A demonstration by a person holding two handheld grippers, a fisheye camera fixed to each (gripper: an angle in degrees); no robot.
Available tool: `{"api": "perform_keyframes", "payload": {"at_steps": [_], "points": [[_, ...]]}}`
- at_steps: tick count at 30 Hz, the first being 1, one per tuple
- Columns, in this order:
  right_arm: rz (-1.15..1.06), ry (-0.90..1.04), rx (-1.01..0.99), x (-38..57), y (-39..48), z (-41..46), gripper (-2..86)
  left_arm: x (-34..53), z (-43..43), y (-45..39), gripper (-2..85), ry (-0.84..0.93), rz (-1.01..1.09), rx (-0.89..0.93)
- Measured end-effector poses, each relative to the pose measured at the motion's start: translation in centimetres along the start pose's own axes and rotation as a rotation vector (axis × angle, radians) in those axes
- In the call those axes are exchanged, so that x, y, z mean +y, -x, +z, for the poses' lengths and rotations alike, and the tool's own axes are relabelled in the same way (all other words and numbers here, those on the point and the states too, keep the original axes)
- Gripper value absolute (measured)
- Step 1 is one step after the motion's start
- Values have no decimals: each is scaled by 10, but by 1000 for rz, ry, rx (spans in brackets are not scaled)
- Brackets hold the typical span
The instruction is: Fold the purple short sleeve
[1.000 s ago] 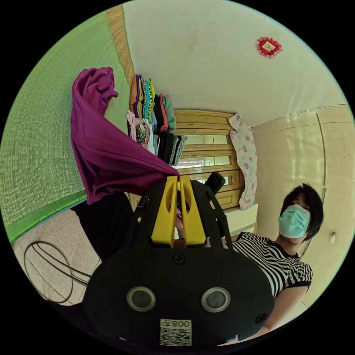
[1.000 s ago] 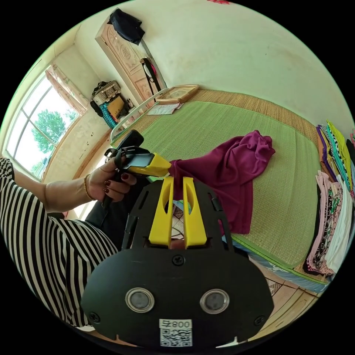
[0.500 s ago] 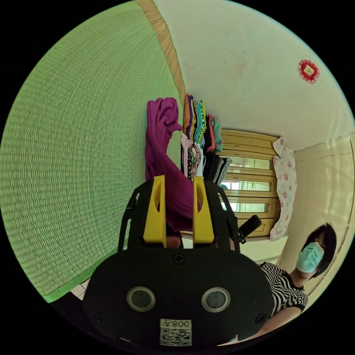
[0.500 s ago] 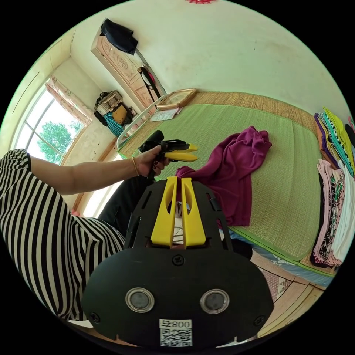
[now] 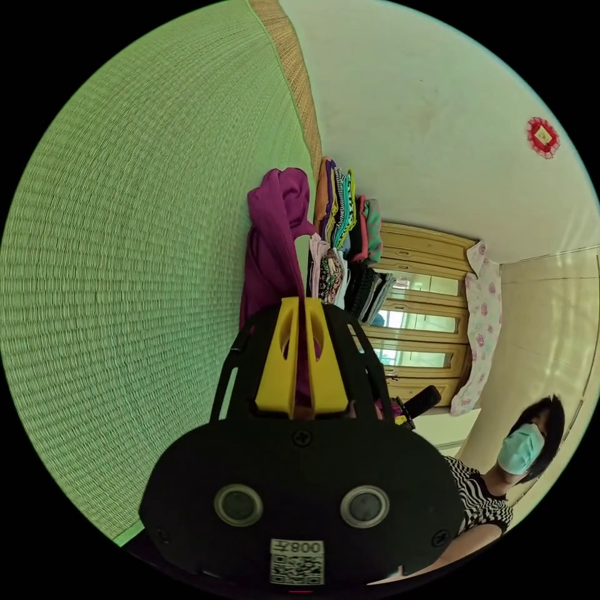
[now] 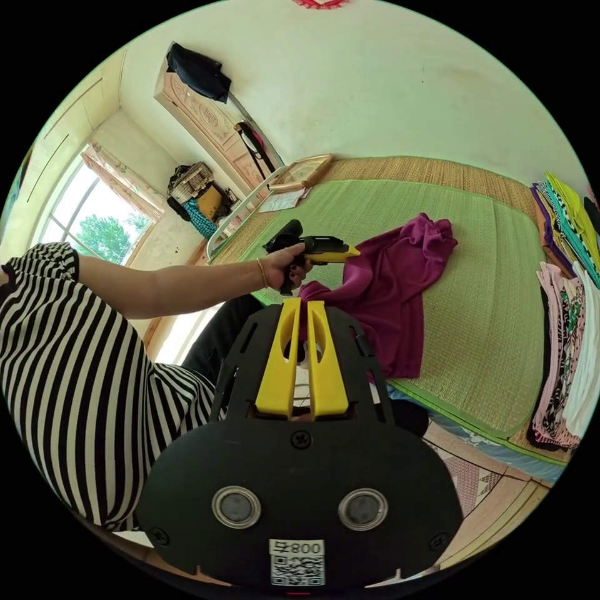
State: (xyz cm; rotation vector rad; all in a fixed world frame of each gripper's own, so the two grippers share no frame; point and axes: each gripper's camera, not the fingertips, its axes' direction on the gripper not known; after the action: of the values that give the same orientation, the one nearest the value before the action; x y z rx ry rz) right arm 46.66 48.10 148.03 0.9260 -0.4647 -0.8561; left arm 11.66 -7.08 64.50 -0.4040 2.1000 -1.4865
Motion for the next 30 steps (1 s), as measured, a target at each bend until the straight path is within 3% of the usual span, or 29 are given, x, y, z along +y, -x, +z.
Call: {"api": "perform_keyframes", "payload": {"at_steps": [11,30], "points": [[9,-193,27,40,25,-53,15,142,-53,-50,12,-179,203,189],[-392,-681,142,111,252,-204,15,451,-55,-259,11,-391,1025,178]]}}
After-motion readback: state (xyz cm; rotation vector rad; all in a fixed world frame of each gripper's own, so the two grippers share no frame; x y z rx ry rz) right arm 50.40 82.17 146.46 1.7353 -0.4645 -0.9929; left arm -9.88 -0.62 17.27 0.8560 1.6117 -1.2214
